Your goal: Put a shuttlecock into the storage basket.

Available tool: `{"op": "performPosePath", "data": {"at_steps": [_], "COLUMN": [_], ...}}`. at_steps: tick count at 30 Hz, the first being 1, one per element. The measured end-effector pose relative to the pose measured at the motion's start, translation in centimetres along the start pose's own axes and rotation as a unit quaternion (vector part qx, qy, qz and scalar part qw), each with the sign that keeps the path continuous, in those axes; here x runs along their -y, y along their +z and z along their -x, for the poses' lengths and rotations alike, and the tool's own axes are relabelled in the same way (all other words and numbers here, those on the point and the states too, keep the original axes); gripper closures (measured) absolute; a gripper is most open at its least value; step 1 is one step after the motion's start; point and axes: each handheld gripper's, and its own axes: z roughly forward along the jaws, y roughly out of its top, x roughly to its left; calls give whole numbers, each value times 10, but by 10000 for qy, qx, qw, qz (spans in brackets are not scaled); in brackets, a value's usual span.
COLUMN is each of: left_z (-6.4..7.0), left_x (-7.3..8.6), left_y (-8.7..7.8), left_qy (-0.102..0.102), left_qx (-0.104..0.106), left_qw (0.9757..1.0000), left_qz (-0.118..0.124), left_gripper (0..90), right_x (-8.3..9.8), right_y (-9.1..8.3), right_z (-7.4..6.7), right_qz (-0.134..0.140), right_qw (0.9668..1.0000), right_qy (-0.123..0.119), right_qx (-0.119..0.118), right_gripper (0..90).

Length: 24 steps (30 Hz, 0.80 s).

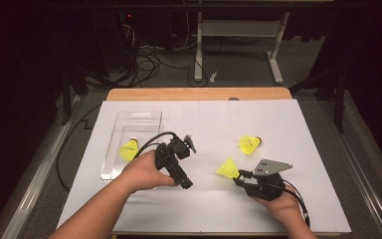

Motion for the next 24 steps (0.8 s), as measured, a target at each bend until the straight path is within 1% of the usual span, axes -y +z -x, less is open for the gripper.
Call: {"op": "performPosePath", "data": {"at_steps": [3, 4, 7, 10, 11, 13, 19, 23, 24], "left_z": [2, 3, 5, 7, 8, 9, 12, 14, 15], "left_x": [-1, -1, -2, -4, -4, -4, -5, -6, -6], "left_y": [1, 2, 4, 6, 7, 9, 11, 14, 14], "left_qy": [63, 67, 120, 166, 193, 230, 317, 386, 425], "left_qx": [-15, 1, 2, 26, 2, -40, -20, 67, 44], "left_qw": [9999, 10000, 9999, 9998, 9996, 9995, 9992, 9988, 9987], "left_qz": [-88, -66, -116, -142, -200, -232, -256, -279, -284], "left_gripper": [25, 27, 31, 31, 31, 31, 34, 36, 36], "right_x": [-1, -1, -1, -2, -2, -2, -3, -4, -4], "right_y": [0, 0, 0, 2, 2, 3, 5, 6, 7], "right_z": [-3, -4, -7, -10, -11, -12, -15, -19, -20], "right_qz": [33, 26, 0, -41, -42, -32, -65, -65, -60], "right_qw": [9999, 9999, 9998, 9995, 9994, 9992, 9985, 9980, 9979], "right_qy": [-31, -56, -94, -194, -221, -247, -322, -374, -392], "right_qx": [-100, -108, -181, -237, -263, -306, -427, -497, -515], "right_gripper": [661, 661, 661, 661, 661, 661, 661, 660, 661]}}
